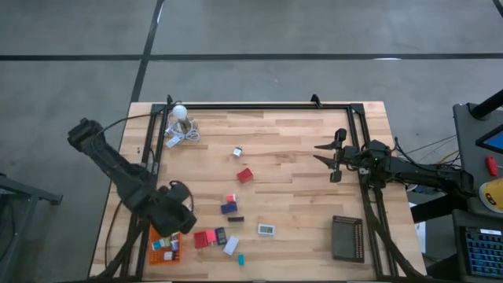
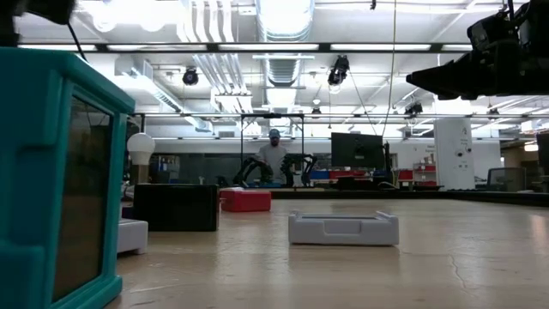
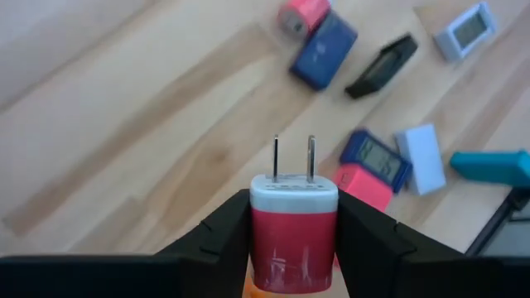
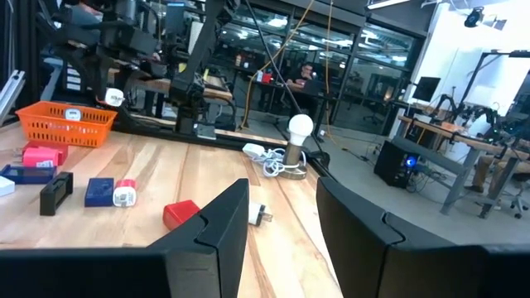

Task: Pick & Place Office items
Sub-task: Put the left white pink charger adapter into the orange bin

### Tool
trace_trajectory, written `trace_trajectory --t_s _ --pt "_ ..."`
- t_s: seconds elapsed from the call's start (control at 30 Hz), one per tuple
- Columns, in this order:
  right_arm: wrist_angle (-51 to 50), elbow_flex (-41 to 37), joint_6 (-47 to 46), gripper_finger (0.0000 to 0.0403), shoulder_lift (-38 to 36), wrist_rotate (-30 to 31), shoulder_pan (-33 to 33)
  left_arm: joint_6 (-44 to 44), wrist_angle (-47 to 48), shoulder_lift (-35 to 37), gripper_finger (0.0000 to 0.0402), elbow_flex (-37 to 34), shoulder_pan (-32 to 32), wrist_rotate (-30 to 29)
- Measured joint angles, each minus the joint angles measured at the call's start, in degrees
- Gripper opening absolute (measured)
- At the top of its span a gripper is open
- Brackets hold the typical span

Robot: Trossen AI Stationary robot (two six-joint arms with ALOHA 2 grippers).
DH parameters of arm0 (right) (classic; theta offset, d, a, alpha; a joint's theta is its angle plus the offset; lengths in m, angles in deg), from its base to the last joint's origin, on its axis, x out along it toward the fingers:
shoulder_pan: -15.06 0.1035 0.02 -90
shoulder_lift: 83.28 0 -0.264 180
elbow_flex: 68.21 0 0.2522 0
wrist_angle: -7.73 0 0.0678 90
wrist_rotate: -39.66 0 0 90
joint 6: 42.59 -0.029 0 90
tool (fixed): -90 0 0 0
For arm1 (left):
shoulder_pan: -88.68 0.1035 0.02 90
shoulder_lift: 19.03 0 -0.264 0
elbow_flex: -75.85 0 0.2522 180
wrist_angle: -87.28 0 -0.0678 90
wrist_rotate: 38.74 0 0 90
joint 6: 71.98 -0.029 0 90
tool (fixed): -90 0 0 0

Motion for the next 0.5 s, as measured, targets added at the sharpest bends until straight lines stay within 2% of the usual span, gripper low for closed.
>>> trace_trajectory --t_s 0.2,0.5 --pt "0.0 0.0 0.0 0.0139 0.0 0.0 0.0 8.8 1.1 -1.1 0.0149 0.0 -6.3 1.7" --pt "0.0 0.0 0.0 0.0139 0.0 0.0 0.0 20.4 1.1 -2.7 0.0149 0.0 -13.8 12.9"
